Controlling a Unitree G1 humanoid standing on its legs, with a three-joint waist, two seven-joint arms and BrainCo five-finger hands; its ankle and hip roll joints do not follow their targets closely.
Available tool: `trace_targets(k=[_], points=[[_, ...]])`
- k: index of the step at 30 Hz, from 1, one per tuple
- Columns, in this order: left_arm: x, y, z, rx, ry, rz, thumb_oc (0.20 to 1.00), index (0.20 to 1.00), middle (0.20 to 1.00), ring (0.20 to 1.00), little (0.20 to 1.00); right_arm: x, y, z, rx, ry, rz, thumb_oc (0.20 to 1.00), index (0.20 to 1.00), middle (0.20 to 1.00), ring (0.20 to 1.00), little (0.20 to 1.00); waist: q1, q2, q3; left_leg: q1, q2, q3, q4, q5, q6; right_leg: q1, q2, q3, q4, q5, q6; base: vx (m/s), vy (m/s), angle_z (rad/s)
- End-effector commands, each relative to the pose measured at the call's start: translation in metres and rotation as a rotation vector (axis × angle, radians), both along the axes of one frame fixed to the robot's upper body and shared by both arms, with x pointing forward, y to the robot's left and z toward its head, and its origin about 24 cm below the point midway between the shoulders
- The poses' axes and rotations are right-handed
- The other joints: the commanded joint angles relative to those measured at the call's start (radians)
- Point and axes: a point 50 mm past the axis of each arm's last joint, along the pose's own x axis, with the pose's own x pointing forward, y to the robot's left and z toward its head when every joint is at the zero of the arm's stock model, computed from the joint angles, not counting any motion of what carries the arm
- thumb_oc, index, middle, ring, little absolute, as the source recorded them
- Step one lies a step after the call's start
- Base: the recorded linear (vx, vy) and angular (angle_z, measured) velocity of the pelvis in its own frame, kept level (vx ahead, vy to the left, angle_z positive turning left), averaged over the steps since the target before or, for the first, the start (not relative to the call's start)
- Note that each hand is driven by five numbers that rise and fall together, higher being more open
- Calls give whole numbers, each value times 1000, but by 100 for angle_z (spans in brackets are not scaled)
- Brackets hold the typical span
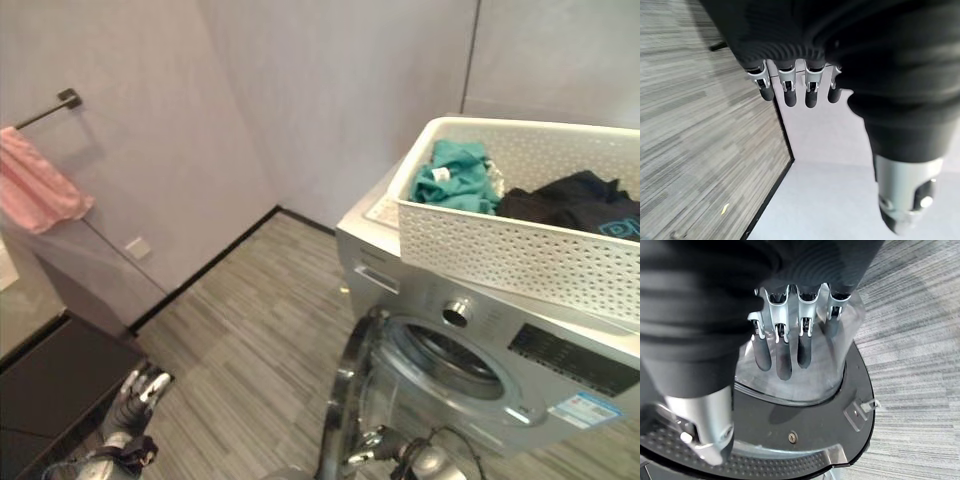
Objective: Grab the laundry basket,head to the washer,open it,put in the laundry and shut it.
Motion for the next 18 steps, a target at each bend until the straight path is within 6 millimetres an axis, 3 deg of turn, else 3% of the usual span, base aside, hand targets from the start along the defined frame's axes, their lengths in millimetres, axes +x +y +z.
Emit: trace_targets(k=[1, 5, 9, 12, 14, 17, 18], points=[[18, 16, 28, 69, -116, -22, 1000, 1000, 1000, 1000, 1000, 42, 67, 25, 159, -167, 132, 1000, 1000, 1000, 1000, 1000, 20, -81, 0, -46, -53, 38, -11, 17, 34, -12, -52, 77, 7, -43, 0, 0, 0, 0], [20, 14, 43, 84, -177, -55, 1000, 1000, 1000, 1000, 1000, 41, 77, 25, 154, -166, 158, 1000, 1000, 1000, 1000, 1000, 21, -78, 3, -43, -51, 43, -11, 15, 34, -15, -51, 88, 7, -45, 1, 9, 7, -4], [20, 20, 56, 127, -218, -39, 1000, 1000, 1000, 1000, 1000, 47, 72, 24, 92, -191, 181, 1000, 1000, 1000, 1000, 1000, 17, -81, 22, -33, -43, 66, 4, 1, 40, -22, -40, 130, 7, -39, -6, 17, -25, -11], [24, 30, 62, 177, -225, -7, 1000, 1000, 1000, 1000, 1000, 66, 66, 33, 60, -247, 171, 1000, 1000, 1000, 1000, 1000, 20, -75, 104, -86, -30, 61, 132, -32, 37, -95, -8, 188, 154, -113, -43, -200, -133, -27], [22, 28, 62, 177, -216, -24, 1000, 1000, 1000, 1000, 1000, 70, 61, 34, 35, -255, 156, 1000, 1000, 1000, 1000, 1000, 25, -67, 129, -116, -21, 23, 130, -9, 23, -104, 17, 151, 160, -136, -63, -188, -236, -5], [22, 19, 53, 121, -192, -59, 1000, 1000, 1000, 1000, 1000, 81, 46, 36, -20, -284, 93, 1000, 1000, 1000, 1000, 1000, 21, -48, 135, -160, -1, -37, 36, 109, -27, -128, 66, 96, 122, -147, -76, -242, -158, 54], [28, 8, 52, 115, -191, -115, 1000, 1000, 1000, 1000, 1000, 89, 35, 39, -62, -307, 71, 1000, 1000, 1000, 1000, 1000, 12, -51, 142, -166, -1, -3, 16, 114, -17, -149, 57, 77, 120, -136, -71, -190, -29, 107]])
